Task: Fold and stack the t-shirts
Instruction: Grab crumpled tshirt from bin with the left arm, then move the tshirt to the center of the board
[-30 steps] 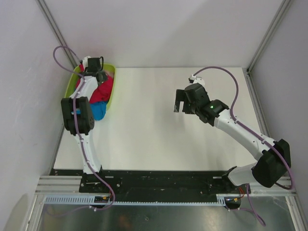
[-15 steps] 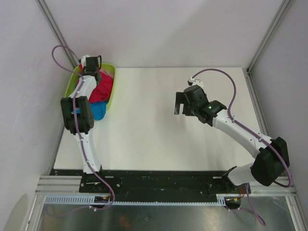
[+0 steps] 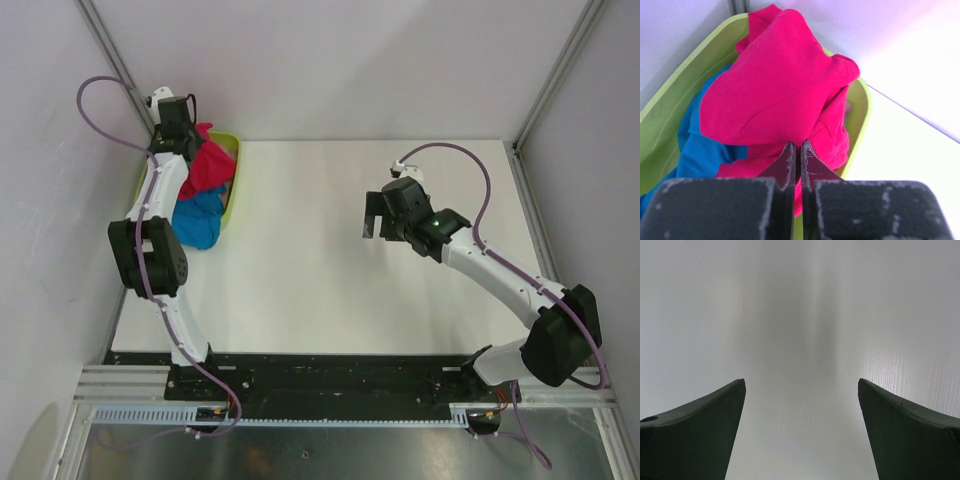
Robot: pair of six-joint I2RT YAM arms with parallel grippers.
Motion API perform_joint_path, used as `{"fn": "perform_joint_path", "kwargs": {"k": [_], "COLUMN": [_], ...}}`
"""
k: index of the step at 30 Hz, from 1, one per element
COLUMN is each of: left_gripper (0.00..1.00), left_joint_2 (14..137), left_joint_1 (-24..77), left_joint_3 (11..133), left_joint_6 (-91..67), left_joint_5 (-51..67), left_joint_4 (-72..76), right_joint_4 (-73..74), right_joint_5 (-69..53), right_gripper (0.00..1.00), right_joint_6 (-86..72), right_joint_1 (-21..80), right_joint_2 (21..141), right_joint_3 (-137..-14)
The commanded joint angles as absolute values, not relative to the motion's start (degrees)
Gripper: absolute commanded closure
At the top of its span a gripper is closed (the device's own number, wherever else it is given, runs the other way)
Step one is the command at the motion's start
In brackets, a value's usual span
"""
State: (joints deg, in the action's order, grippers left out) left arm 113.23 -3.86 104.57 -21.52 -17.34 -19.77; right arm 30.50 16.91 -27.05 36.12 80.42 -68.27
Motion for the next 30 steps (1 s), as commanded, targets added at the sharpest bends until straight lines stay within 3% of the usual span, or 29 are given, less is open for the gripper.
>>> {"fn": "perform_joint_path", "kwargs": {"k": [1, 19, 30], "left_gripper": [1.00, 1.00, 1.00], "left_joint_2": [108.72, 97.76, 87.02], "left_joint_1": [-1.96, 7.99, 22.41], "left_joint_3": [102.86, 107.41, 105.47], "left_joint_6": [-22.16, -18.12, -14.59], "left_joint_5": [-14.46, -15.90, -15.84], "left_joint_4": [-15.60, -14.16, -14.23], "right_joint_4": [30.11, 29.59, 27.52], "right_joint_5": [18.52, 19.22, 18.42], "right_gripper": [0.01, 0.01, 0.02], "right_joint_6": [-26.20, -26.28, -26.64], "right_joint_1": [35.87, 35.48, 30.63], "right_joint_2": [78.96, 77.80, 72.31], "right_joint_3": [-67.94, -67.41, -67.55]}}
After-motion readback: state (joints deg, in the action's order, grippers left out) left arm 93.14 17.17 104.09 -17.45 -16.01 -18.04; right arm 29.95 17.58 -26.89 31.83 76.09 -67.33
